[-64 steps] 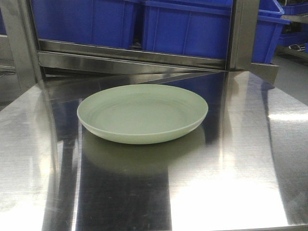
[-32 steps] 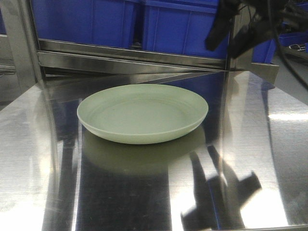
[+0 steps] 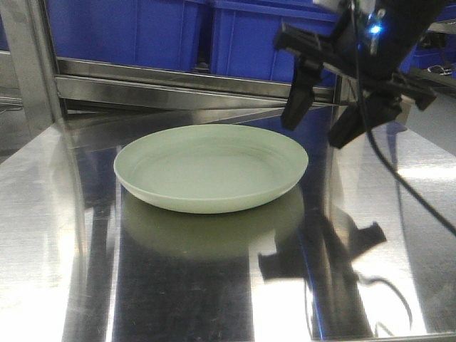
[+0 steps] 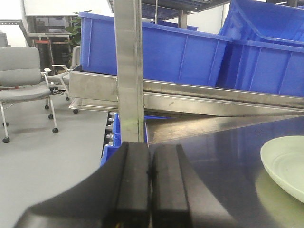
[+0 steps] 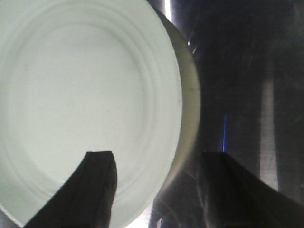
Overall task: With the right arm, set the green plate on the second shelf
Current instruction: 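Lower the right gripper onto the rim of the pale green plate, then close the right gripper on the plate rim and lift it upright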
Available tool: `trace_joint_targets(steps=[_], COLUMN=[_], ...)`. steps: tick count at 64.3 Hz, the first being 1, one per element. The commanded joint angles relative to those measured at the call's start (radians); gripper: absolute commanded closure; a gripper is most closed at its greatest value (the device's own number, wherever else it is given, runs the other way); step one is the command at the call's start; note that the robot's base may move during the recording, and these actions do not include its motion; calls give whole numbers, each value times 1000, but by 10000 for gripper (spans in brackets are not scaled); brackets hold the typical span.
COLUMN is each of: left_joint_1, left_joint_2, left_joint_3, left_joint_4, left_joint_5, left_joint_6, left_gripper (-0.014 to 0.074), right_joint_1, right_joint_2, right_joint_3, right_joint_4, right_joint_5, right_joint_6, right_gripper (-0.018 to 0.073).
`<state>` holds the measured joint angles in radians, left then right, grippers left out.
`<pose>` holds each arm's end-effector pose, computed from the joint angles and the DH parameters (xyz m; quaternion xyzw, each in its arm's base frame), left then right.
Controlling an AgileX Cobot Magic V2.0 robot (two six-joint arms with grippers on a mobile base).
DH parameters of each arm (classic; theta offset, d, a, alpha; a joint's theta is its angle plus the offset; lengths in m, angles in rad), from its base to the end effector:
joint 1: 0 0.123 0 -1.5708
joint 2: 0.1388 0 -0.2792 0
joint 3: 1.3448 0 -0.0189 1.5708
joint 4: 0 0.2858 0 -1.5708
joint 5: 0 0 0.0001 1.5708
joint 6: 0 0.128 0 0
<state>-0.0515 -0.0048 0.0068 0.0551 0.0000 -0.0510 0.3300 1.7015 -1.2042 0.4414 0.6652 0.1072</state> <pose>0.1338 -0.0069 0.2142 0.0188 0.6761 -0.0175 0.7364 0.3748 0.1641 0.1898 0.0279 0.9550 0.2210 0.1960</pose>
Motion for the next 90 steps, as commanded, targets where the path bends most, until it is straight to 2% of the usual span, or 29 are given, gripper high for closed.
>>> trace_joint_targets(steps=[1,18,44,61,68,74,77,81,90], left_joint_1=[-6,-6,-6,-6,-6,-6,-6,-6,-6], left_joint_2=[-20,-20,-20,-20,-20,-20,-20,-20,-20], left_joint_3=[42,42,42,42,42,42,42,42,42], left_joint_4=[-4,-4,-4,-4,-4,-4,-4,-4,-4], left_joint_5=[-82,-82,-82,-82,-82,-82,-82,-82,-82], left_joint_6=[-6,-6,-6,-6,-6,-6,-6,-6,-6], left_gripper=[466,466,466,466,466,466,466,466,466], right_joint_1=[4,4,10,10,10,10,10,10,9], right_joint_2=[-17,53,70,93,93,93,93,93,82], right_joint_3=[-36,-36,-36,-36,-36,-36,-36,-36,-36], right_joint_4=[50,99,101,114,114,113,108,107,101], right_joint_5=[-47,-49,-138,-92,-78,-72,-72,-73,-70], right_joint_6=[-5,-5,-5,-5,-5,-6,-6,-6,-13], right_gripper=[67,69,69,76,204,442,527,493,493])
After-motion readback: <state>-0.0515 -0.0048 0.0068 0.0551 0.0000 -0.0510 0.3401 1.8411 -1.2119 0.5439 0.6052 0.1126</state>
